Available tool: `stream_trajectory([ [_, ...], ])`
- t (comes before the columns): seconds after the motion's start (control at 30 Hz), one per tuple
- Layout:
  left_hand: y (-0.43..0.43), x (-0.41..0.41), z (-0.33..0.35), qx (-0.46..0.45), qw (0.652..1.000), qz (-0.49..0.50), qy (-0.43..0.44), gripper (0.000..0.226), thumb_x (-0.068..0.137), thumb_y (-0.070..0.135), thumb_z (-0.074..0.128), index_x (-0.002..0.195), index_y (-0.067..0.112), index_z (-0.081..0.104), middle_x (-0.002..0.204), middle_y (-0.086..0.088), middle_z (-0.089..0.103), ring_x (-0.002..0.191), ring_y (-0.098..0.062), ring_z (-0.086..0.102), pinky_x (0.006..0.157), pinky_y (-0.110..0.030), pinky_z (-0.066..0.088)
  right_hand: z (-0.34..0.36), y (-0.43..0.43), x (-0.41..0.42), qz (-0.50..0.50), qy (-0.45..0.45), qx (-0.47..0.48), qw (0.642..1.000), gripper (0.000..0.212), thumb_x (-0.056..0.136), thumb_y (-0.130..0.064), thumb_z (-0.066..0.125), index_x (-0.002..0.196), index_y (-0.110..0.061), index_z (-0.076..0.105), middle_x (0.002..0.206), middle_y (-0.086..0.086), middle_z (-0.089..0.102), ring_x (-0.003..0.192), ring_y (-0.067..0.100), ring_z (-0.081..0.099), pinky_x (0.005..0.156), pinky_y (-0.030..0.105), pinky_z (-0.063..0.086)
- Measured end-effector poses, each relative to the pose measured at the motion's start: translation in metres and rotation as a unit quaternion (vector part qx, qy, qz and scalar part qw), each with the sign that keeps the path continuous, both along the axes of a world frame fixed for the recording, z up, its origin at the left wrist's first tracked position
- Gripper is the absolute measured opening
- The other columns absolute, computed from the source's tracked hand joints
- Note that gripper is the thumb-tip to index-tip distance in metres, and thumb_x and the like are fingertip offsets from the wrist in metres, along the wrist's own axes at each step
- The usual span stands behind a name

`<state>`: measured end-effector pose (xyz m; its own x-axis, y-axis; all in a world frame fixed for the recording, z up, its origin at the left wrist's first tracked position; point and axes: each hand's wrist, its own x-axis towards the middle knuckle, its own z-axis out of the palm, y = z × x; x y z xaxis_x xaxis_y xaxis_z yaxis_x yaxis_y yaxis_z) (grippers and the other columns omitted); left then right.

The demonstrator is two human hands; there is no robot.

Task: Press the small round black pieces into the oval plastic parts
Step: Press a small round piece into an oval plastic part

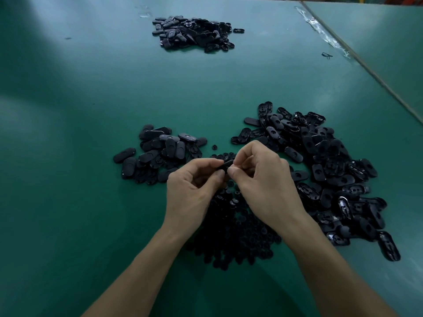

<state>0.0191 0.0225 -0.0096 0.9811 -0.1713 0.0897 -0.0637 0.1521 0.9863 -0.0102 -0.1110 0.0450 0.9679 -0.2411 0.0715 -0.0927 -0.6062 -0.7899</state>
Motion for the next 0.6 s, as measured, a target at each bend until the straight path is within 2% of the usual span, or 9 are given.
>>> stream_trajectory([
  [0.23, 0.002, -0.002, -0.005, 0.05, 0.999, 0.0, -0.015, 0.022, 0.088, 0.0, 0.074, 0.098, 0.02, 0.073, 0.092, 0.0, 0.077, 0.087, -0.019, 0.075, 0.08, -0.03, 0.06, -0.007, 0.006, -0.005, -0.018, 0.007, -0.076, 0.997, 0.025, 0.092, -0.013, 0.068, 0.077, -0.028, 0.055, 0.074, -0.009, 0.063, 0.068, 0.006, 0.059, 0.06, 0.026, 0.051],
  [0.4, 0.0, -0.001, -0.002, 0.08, 0.997, 0.009, -0.017, 0.023, 0.087, 0.003, 0.075, 0.095, 0.025, 0.07, 0.089, 0.005, 0.076, 0.082, -0.015, 0.074, 0.075, -0.03, 0.061, -0.003, 0.012, -0.007, -0.008, 0.0, -0.089, 0.996, 0.02, 0.097, -0.013, 0.061, 0.085, -0.028, 0.058, 0.078, -0.004, 0.063, 0.072, 0.015, 0.061, 0.064, 0.035, 0.055],
  [0.6, 0.0, -0.001, -0.002, 0.094, 0.995, 0.01, -0.038, 0.018, 0.088, 0.003, 0.073, 0.095, 0.018, 0.068, 0.088, 0.003, 0.073, 0.082, -0.017, 0.072, 0.077, -0.038, 0.061, 0.0, 0.011, -0.008, 0.014, 0.035, -0.061, 0.997, 0.015, 0.098, -0.019, 0.06, 0.093, -0.032, 0.064, 0.09, -0.001, 0.067, 0.085, 0.019, 0.065, 0.075, 0.037, 0.058],
])
